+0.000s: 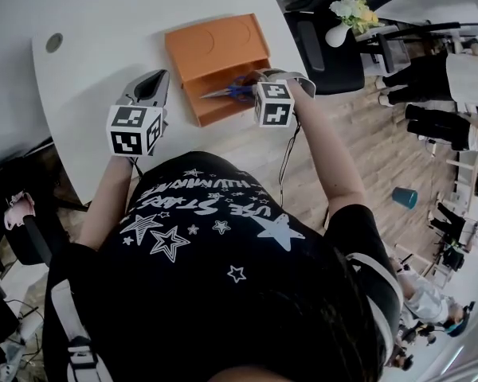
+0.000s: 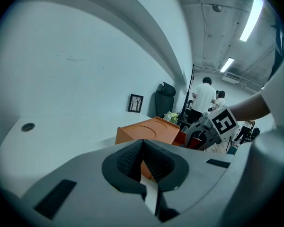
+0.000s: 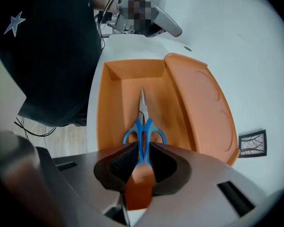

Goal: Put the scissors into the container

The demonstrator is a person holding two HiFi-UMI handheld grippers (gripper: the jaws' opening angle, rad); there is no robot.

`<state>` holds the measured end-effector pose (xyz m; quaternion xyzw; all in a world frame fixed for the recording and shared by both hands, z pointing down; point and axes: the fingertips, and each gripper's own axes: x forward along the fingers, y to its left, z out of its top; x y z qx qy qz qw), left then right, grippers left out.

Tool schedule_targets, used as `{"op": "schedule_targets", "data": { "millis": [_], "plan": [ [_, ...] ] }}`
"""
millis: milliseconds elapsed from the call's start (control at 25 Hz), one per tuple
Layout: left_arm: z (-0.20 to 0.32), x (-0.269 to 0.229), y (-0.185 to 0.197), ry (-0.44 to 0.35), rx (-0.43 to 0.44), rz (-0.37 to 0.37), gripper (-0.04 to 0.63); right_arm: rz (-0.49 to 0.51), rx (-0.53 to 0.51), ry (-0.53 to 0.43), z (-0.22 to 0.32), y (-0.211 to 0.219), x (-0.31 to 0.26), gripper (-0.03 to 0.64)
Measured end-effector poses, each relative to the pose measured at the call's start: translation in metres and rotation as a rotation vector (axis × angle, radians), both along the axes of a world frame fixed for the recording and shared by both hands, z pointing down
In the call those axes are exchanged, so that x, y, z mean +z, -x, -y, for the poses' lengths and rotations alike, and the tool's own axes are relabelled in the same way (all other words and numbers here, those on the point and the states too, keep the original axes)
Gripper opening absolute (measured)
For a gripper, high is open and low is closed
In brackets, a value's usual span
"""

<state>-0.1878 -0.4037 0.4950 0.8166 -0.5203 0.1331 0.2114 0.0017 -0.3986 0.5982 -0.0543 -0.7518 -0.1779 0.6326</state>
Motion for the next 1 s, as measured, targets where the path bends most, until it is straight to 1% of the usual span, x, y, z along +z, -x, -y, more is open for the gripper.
{"op": "schedule_targets", "data": {
  "millis": [80, 320, 560, 640, 840, 1000],
  "plan": [
    [0.001, 0.002, 0.005, 0.001, 0.003, -0.008, 0.018, -0.017, -0.001, -0.005, 0.001, 0.005, 0.005, 0.095],
    [0.008, 0.013, 0.009, 0.026, 0.014, -0.026, 0.018, -0.032, 0.044, 0.016, 0.005, 0.008, 0.013, 0.095],
    [0.01, 0.017, 0.015, 0.036, 0.022, -0.039, 0.018, -0.029, 0.137, -0.004, 0.01, 0.011, 0.014, 0.095],
    [0.012, 0.017, 0.012, 0.037, 0.022, -0.041, 0.018, -0.026, 0.151, -0.012, 0.012, 0.009, 0.015, 0.097],
    [0.012, 0.016, 0.009, 0.032, 0.026, -0.042, 0.018, 0.011, 0.177, -0.024, 0.013, 0.006, 0.014, 0.098],
    [0.011, 0.016, 0.007, 0.028, 0.025, -0.029, 0.018, 0.076, 0.225, -0.045, 0.018, 0.004, 0.003, 0.1]
  ]
}}
